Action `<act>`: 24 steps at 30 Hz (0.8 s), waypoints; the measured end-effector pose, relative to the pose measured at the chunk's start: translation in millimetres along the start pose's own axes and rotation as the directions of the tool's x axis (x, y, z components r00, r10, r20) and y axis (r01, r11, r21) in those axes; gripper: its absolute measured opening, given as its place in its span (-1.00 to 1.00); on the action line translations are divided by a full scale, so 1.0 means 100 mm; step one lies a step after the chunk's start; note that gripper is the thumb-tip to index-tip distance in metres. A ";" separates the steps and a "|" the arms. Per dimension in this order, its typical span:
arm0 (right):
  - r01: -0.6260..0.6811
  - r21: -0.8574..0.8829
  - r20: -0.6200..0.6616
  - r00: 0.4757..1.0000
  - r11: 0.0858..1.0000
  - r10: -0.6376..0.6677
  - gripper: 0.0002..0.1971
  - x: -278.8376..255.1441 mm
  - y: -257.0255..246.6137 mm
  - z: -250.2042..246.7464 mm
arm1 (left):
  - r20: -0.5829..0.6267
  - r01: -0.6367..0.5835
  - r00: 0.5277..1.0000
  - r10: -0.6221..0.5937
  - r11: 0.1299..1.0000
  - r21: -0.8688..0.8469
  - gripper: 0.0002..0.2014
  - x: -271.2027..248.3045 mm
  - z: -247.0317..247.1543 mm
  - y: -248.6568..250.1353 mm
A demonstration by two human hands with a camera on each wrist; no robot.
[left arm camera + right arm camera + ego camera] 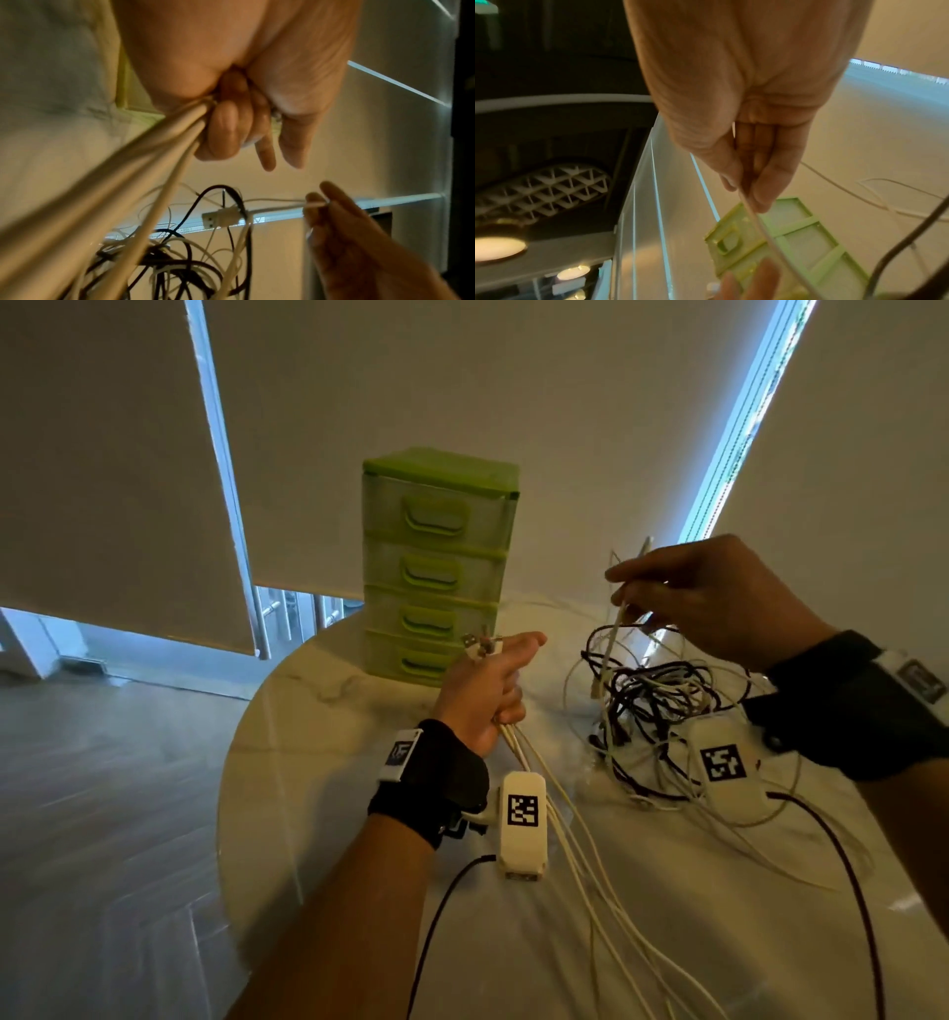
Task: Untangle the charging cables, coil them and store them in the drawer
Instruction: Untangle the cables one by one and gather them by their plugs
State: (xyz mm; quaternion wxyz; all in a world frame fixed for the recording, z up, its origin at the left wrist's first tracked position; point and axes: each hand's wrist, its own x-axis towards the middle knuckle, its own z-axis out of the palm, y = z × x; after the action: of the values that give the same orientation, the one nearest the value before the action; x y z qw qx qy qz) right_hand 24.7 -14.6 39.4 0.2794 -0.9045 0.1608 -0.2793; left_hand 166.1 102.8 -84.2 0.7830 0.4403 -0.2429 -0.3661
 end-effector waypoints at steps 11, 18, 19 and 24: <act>0.071 -0.022 -0.012 0.997 0.997 -0.072 -0.71 0.07 -0.03 0.00 | 0.099 0.029 0.991 -0.085 0.884 0.467 -0.75 -0.10 0.18 -0.06; -0.119 -0.098 -0.281 0.956 0.988 0.087 -0.84 0.28 0.21 -0.34 | -0.079 0.135 0.991 -0.113 0.904 0.405 -0.86 -0.04 0.10 -0.09; -0.153 -0.094 -0.288 0.950 0.984 0.121 -0.83 0.29 0.25 -0.38 | -0.122 0.138 0.988 -0.096 0.904 0.404 -0.88 -0.02 0.07 -0.09; -0.195 -0.253 -0.234 0.963 0.948 0.136 -0.82 0.09 0.26 -0.31 | -0.176 0.130 0.979 -0.107 0.983 0.126 -0.87 0.00 0.04 -0.04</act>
State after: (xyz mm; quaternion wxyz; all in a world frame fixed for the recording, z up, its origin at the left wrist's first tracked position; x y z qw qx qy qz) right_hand 9.5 -52.7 49.0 0.1554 -0.8824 0.3026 -0.3251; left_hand 162.1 99.6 -85.5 0.7453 0.5362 -0.1736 -0.3562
